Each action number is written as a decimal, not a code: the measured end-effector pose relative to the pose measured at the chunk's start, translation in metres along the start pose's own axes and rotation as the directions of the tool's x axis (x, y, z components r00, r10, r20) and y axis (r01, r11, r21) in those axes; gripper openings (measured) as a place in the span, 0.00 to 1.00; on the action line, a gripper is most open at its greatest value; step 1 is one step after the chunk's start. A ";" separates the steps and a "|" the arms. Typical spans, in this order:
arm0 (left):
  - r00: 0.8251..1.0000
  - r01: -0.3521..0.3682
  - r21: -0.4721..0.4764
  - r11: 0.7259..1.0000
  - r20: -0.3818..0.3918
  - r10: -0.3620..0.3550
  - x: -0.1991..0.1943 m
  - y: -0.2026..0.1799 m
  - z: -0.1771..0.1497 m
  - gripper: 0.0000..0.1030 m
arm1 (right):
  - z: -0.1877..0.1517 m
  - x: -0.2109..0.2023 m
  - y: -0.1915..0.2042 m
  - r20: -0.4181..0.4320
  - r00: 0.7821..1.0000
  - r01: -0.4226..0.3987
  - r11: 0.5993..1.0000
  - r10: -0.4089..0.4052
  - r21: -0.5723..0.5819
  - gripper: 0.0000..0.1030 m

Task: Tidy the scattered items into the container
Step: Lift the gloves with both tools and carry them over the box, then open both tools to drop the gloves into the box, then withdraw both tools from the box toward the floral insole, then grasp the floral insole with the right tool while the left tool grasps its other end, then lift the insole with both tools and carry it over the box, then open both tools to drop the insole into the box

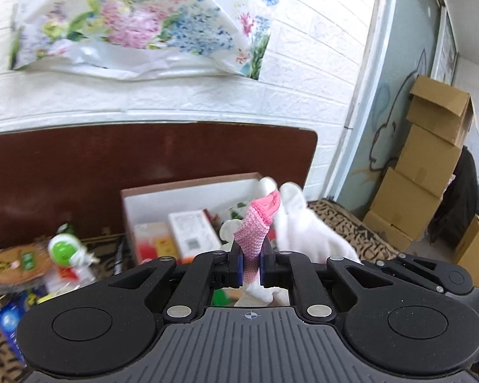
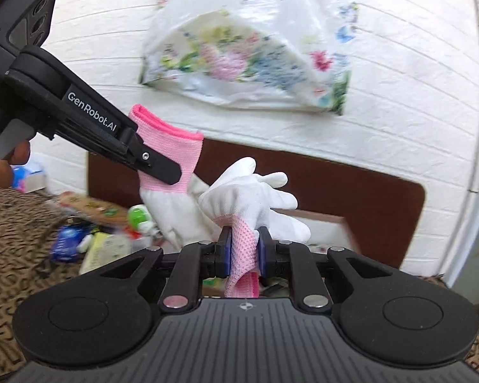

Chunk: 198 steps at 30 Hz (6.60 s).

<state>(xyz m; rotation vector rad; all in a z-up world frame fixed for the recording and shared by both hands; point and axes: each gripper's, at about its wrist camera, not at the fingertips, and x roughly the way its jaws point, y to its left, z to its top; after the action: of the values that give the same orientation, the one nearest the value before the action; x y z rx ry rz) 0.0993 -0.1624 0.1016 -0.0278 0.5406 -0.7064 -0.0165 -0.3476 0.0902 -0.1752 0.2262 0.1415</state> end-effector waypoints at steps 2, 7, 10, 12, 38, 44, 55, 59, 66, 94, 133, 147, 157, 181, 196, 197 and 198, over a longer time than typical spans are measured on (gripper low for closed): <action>1.000 0.010 -0.006 1.000 -0.014 -0.010 0.021 -0.002 0.009 0.06 | 0.002 0.011 -0.016 0.004 0.999 0.042 0.999 -0.042 0.005 0.18; 0.998 0.021 -0.024 0.999 -0.065 -0.023 0.073 -0.002 0.026 0.06 | 0.002 0.041 -0.051 0.000 0.992 0.127 0.992 -0.127 0.015 0.18; 0.994 0.032 -0.029 0.999 -0.106 -0.035 0.107 -0.001 0.029 0.06 | -0.002 0.060 -0.064 -0.013 0.988 0.154 0.988 -0.154 0.009 0.18; 0.990 0.034 -0.024 0.999 -0.136 -0.037 0.129 0.001 0.025 0.11 | -0.008 0.074 -0.071 -0.034 0.988 0.154 0.988 -0.153 0.009 0.18; 0.981 0.016 -0.035 0.999 -0.191 -0.022 0.152 0.029 -0.011 0.92 | -0.045 0.108 -0.060 -0.153 0.978 0.137 0.990 -0.140 -0.026 0.86; 0.970 0.109 -0.072 0.991 -0.209 -0.122 0.166 0.017 -0.007 0.92 | -0.044 0.106 -0.061 -0.155 0.976 0.153 0.988 -0.152 -0.007 0.87; 0.965 0.053 -0.059 0.997 -0.252 -0.066 0.169 0.014 -0.025 0.96 | -0.047 0.099 -0.052 -0.175 0.973 0.149 0.989 -0.150 -0.020 0.94; 0.984 -0.041 -0.030 0.999 -0.175 0.035 0.137 0.012 -0.021 1.00 | -0.036 0.087 -0.043 -0.133 0.979 0.151 0.988 -0.153 -0.020 0.98; 0.966 -0.222 -0.041 0.974 -0.143 0.214 0.080 0.012 -0.033 1.00 | -0.024 0.056 -0.015 -0.083 0.990 0.110 0.994 -0.111 -0.007 0.99; 0.909 -0.399 -0.325 0.857 -0.265 0.323 -0.027 0.129 -0.180 1.00 | -0.104 0.045 0.162 -0.312 0.932 -0.228 0.967 0.182 -0.115 0.99; 0.923 -0.313 -0.276 0.909 -0.314 0.222 0.074 0.172 -0.151 0.31 | -0.106 0.149 0.162 -0.370 0.870 -0.312 0.945 0.325 0.098 0.74; 0.931 -0.319 -0.320 0.892 -0.285 0.230 0.006 0.146 -0.160 0.29 | -0.090 0.097 0.160 -0.321 0.858 -0.383 0.916 0.400 0.118 0.71; 0.962 -0.266 -0.244 0.933 -0.128 0.241 -0.028 0.100 -0.110 0.41 | -0.055 0.053 0.141 -0.146 0.927 -0.335 0.938 0.344 0.086 0.71; 0.999 0.016 -0.026 1.000 -0.036 -0.017 0.114 -0.006 0.005 0.46 | -0.022 0.048 -0.013 -0.011 1.000 0.027 0.995 -0.026 0.093 0.72; 0.979 -0.002 -0.032 0.999 -0.204 -0.004 0.214 0.020 -0.008 0.78 | -0.049 0.136 -0.057 -0.171 0.981 0.098 0.995 -0.095 0.004 0.90; 0.979 -0.004 -0.043 0.999 -0.204 -0.005 0.214 0.024 -0.010 0.78 | -0.049 0.136 -0.058 -0.169 0.981 0.100 0.995 -0.097 0.008 0.90; 0.979 -0.009 -0.054 0.999 -0.204 -0.002 0.214 0.028 -0.009 0.78 | -0.050 0.135 -0.059 -0.167 0.981 0.104 0.995 -0.100 0.015 0.90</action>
<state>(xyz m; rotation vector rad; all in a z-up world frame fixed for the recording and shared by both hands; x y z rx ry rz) 0.2464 -0.2732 -0.0109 -0.0050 0.7568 -0.6953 0.1123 -0.3985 0.0195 -0.1745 0.3840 0.0224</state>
